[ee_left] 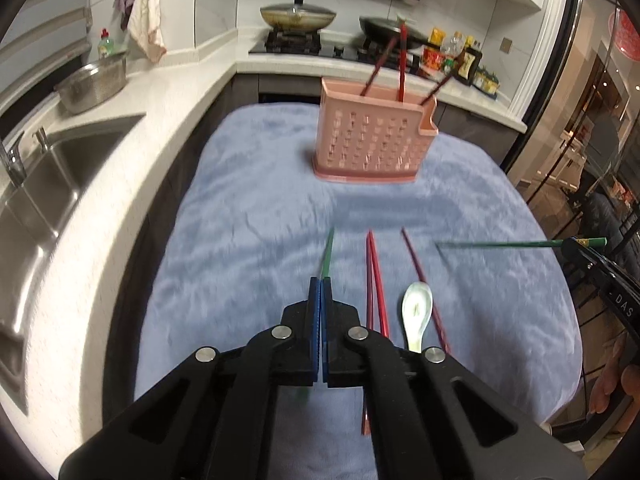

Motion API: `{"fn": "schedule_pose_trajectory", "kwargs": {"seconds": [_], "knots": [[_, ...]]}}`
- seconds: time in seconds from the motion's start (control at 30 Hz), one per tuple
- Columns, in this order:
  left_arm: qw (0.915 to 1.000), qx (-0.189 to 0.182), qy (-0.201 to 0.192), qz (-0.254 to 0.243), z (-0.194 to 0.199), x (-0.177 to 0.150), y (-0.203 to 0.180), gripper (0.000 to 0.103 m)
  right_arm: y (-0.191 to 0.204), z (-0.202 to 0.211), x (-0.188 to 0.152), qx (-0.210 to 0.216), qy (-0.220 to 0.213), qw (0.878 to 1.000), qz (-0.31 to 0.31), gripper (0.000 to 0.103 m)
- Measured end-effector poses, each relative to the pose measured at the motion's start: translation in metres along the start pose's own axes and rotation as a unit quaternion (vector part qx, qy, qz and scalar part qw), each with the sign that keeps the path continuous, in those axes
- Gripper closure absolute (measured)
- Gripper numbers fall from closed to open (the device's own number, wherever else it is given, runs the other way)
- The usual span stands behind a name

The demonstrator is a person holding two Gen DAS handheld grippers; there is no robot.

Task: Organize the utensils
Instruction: 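Lift the green chopstick toward the basket with the right tool while the left lifts its own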

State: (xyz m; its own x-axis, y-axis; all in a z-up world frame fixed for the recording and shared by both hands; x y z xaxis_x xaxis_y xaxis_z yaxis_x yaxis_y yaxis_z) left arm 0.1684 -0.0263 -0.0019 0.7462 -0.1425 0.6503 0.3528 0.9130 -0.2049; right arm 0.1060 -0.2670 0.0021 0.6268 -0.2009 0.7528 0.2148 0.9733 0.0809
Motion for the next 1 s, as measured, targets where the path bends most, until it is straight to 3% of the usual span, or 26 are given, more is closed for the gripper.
{"fn": "schedule_pose_trajectory", "kwargs": {"seconds": [0.17,0.3,0.37,0.43,0.5,0.7,0.8,1.0], "knots": [[0.9999,0.003,-0.016,-0.001,0.003,0.024,0.0,0.103,-0.005,0.001,0.026,0.001,-0.021,1.0,-0.007,0.096],[0.9996,-0.008,0.002,0.027,-0.003,0.017,0.014,0.101,-0.007,0.003,0.034,0.0,-0.03,1.0,-0.008,0.096],[0.9992,-0.005,0.018,0.034,-0.01,0.005,0.02,0.094,-0.008,0.004,0.034,0.001,-0.029,1.0,-0.01,0.096],[0.9981,-0.005,0.045,0.042,-0.02,-0.016,0.026,0.064,-0.009,0.003,0.033,0.001,-0.027,1.0,-0.011,0.096],[0.9965,-0.006,0.071,0.043,-0.031,-0.04,0.029,0.057,-0.01,0.004,0.032,0.002,-0.026,1.0,-0.013,0.096],[0.9888,0.007,0.142,0.044,-0.062,-0.098,0.038,0.06,-0.009,0.008,0.033,0.002,-0.03,0.999,-0.016,0.096],[0.9872,0.011,0.152,0.047,-0.069,-0.109,0.043,0.07,-0.008,0.009,0.032,0.002,-0.03,0.999,-0.016,0.096],[0.9886,0.011,0.146,0.035,-0.073,-0.115,0.042,0.08,-0.005,0.012,0.029,-0.002,-0.029,0.999,-0.013,0.096]]}}
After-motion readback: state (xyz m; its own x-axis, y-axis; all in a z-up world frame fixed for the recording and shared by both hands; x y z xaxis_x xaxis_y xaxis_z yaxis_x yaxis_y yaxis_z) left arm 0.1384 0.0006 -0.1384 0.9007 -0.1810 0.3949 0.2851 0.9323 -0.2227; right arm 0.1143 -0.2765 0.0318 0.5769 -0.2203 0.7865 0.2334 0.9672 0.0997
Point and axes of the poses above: each gripper's, at about its wrist camera, not at the fingertips, and z roughly against the way its jaws point, y to its left, x to its top, the point moved 5 cm from there along -z, roughly the way its jaws point, and after that the axes turned 5 degrees about -x, right-handed, at the moved point
